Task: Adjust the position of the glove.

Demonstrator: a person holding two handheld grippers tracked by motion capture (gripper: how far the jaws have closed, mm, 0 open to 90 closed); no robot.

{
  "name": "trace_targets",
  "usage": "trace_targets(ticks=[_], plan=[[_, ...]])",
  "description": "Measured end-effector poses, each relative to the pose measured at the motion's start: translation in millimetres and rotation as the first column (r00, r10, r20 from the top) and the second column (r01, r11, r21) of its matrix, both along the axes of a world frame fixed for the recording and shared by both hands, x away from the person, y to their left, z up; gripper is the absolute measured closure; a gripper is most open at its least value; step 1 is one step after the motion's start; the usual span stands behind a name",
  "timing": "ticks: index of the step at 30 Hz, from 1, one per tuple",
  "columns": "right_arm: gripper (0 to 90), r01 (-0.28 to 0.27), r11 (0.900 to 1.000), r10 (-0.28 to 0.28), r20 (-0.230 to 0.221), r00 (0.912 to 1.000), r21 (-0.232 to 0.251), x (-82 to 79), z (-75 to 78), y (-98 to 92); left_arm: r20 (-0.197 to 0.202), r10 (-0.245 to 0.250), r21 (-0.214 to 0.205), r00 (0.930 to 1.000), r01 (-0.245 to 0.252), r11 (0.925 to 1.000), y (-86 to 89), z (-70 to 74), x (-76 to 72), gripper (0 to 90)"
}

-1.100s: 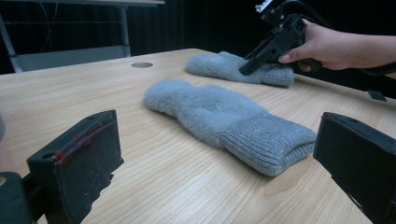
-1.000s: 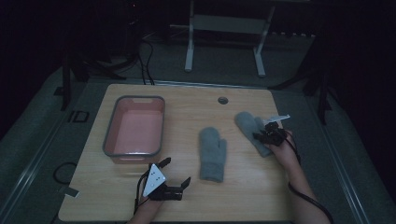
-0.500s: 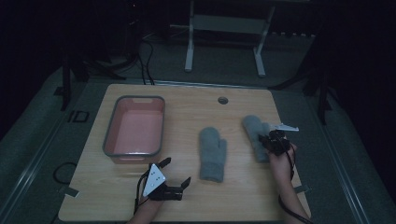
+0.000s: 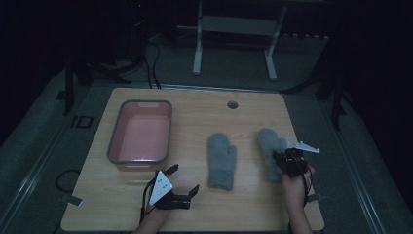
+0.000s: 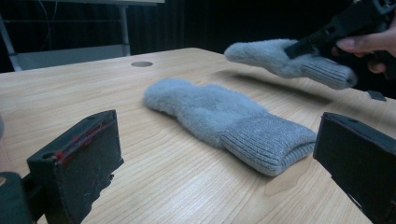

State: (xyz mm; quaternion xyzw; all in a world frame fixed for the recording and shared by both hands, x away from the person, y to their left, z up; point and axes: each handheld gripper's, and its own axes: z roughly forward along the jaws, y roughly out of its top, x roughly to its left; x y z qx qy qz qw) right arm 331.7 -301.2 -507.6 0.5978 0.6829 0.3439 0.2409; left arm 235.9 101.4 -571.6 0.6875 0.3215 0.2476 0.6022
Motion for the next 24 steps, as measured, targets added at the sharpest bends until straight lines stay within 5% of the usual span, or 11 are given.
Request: trace_targets(ticks=[9,17,22,24], plan=[[78.5,0.106,0.9944,-0.106,-0.055,0.9929,-0.004,-0.9,-26.9,-6.4,0.007,-0.004,0.010,1.0000,0.004,0.9999,-0.9,0.0,-0.5,1.3],[74.6,0.090,0.9959,-0.090,-0.068,0.9936,-0.004,2.1,-35.9,-6.2,0.006,-0.006,0.012,1.0000,0.006,0.9999,-0.9,0.1,-0.4,1.3],[44.8,0.029,0.9989,-0.027,-0.064,0.9976,0.036,1.9,-26.9,-8.0,0.002,-0.007,0.007,1.0000,0.007,1.0000,-0.6,0.0,-0.1,1.3],[42.0,-0.026,0.9996,0.027,-0.054,0.9982,0.011,0.8,-17.5,-7.2,0.002,-0.008,0.006,1.0000,0.008,1.0000,-0.5,0.1,0.0,1.3]])
